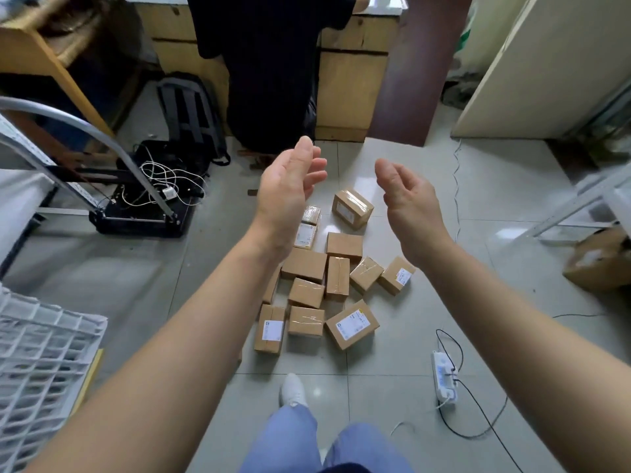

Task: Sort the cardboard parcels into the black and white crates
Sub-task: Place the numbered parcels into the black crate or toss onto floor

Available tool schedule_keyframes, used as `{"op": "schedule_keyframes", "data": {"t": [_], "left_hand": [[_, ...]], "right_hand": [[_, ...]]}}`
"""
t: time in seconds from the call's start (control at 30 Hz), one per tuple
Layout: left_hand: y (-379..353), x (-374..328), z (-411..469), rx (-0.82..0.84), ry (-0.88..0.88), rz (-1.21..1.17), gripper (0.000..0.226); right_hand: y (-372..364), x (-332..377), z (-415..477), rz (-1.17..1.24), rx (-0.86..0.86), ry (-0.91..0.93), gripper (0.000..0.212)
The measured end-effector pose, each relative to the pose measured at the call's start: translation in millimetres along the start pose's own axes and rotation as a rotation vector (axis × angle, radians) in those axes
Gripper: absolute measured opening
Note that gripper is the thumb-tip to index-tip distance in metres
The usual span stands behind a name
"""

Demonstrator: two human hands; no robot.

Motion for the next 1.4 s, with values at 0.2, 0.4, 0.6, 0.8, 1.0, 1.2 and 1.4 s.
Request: {"op": "schedule_keyframes", "data": {"t": [0.2, 0.4, 0.6, 0.8, 1.0, 1.2, 1.4], "left_hand": [[-3.4, 26.9, 47.4, -0.085, 0.077, -0.005, 0.032], [17.2, 59.4, 72.0, -0.317, 0.093, -0.073, 0.032], [17.3, 150.1, 69.3, -0.560, 0.163, -0.143, 0.033], [-14.7, 238.4, 43.7, -0.633, 0.300, -0.193, 0.033], [-24.5, 314.0, 38.4, -0.589, 0.396, -0.100, 0.031], [-18.6, 412.9, 47.4, -0.541, 0.482, -0.022, 0.033], [-33.4, 550.2, 51.8, -0.482, 0.623, 0.114, 0.034]], "right_hand": [[-12.3, -33.2, 46.8, -0.031, 0.050, -0.065, 0.023], [-32.5, -70.3, 88.6, -0.047, 0.248, -0.108, 0.033], [-31.2, -145.9, 120.8, -0.194, 0.479, -0.069, 0.036], [-6.0, -214.1, 127.4, -0.274, 0.527, -0.128, 0.038], [-7.5, -290.1, 125.2, -0.339, 0.487, -0.208, 0.036], [-21.2, -394.0, 126.6, -0.369, 0.437, -0.297, 0.031], [-15.7, -529.6, 132.5, -0.427, 0.392, -0.438, 0.044]]}}
Point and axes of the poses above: each hand's wrist, its own z-axis towards the middle knuckle, its own y-axis out of the back of the hand, x = y × z, the point moved 3 cm from there along z, towards the middle knuckle, and after that the axes turned 5 degrees about -x, right-handed, at the moved point
